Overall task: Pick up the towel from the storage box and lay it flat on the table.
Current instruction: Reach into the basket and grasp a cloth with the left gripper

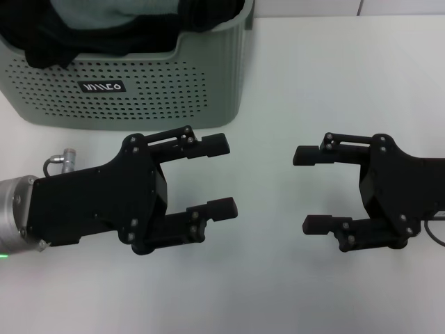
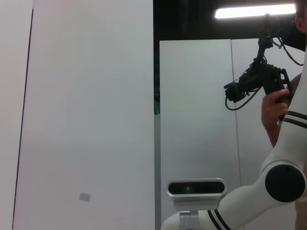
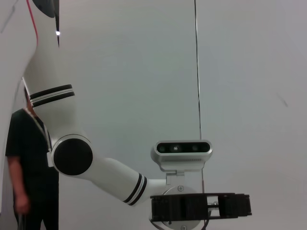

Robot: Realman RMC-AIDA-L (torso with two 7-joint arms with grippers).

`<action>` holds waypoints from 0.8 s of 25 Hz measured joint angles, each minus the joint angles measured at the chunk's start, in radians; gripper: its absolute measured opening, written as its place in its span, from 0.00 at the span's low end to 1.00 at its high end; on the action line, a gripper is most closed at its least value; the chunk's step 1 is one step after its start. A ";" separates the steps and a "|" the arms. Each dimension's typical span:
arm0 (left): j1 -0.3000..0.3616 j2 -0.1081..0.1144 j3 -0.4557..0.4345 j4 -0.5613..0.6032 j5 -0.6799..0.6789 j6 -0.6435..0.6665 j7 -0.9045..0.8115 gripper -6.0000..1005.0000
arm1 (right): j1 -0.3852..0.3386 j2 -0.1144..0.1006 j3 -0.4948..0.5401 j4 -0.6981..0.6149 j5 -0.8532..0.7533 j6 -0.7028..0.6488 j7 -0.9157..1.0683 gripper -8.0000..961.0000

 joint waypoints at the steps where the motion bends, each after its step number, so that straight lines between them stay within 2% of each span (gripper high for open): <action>1: 0.000 0.000 0.000 0.000 0.000 0.000 0.000 0.66 | 0.000 0.000 0.000 0.000 0.001 0.000 0.000 0.77; 11: -0.004 0.000 -0.001 -0.004 -0.003 -0.003 0.002 0.66 | -0.005 0.000 0.000 0.003 0.000 -0.004 0.000 0.77; 14: -0.004 -0.003 -0.029 -0.021 -0.027 -0.026 0.020 0.66 | -0.009 0.000 0.005 0.003 0.003 -0.003 0.000 0.77; 17: -0.009 -0.008 -0.092 -0.067 -0.106 -0.091 0.026 0.67 | -0.012 0.001 0.004 0.004 0.003 -0.002 0.000 0.77; 20: -0.032 -0.006 -0.124 -0.154 -0.246 -0.188 0.042 0.67 | -0.025 0.002 0.003 0.006 0.004 -0.002 0.000 0.77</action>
